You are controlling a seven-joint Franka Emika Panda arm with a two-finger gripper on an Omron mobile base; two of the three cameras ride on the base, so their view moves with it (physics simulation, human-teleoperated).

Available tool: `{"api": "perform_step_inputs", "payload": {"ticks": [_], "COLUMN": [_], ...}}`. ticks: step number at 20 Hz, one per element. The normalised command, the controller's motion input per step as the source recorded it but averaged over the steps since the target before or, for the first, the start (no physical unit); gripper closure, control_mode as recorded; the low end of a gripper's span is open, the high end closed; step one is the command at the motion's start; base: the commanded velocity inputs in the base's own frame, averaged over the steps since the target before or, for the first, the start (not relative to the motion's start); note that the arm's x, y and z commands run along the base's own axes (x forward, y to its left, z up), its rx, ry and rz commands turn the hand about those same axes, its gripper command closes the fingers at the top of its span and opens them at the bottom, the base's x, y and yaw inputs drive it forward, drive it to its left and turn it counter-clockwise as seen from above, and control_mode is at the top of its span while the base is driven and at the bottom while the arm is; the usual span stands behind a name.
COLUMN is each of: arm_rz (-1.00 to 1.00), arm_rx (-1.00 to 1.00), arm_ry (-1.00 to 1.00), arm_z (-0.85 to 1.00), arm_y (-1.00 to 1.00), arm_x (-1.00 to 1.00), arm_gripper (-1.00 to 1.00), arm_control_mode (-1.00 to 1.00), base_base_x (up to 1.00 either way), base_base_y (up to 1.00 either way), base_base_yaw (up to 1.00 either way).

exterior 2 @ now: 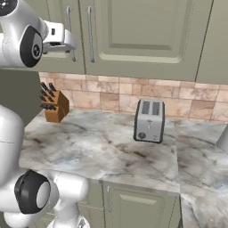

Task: Open the cabinet, pick the kettle from the cabinet, and place it in the sink.

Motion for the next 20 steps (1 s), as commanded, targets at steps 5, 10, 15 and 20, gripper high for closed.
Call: {"api": "perform_step_inputs", "payload": {"ticks": [5,10,15,20], "arm_rz": [0.0,0.0,0.0,0.0], "arm_rx": [0.0,0.01,0.03,0.04], "arm_ry": [-0.14,-0.11,-0.01,0.03], "arm_z": [0.02,0.0,0.0,0.0], "arm_y": [0.04,0.0,0.0,0.0], "arm_x": [0.18,0.13,0.22,0.36], "arm_gripper": [-1.0,-1.0,-1.0,-1.0], "arm_control_mode": [-1.0,-1.0,-1.0,-1.0], "base_base_x": [0.0,0.0,0.0,0.0], "base_base_y": [0.0,0.0,0.0,0.0], "base_base_yaw": [0.0,0.0,0.0,0.0]}}
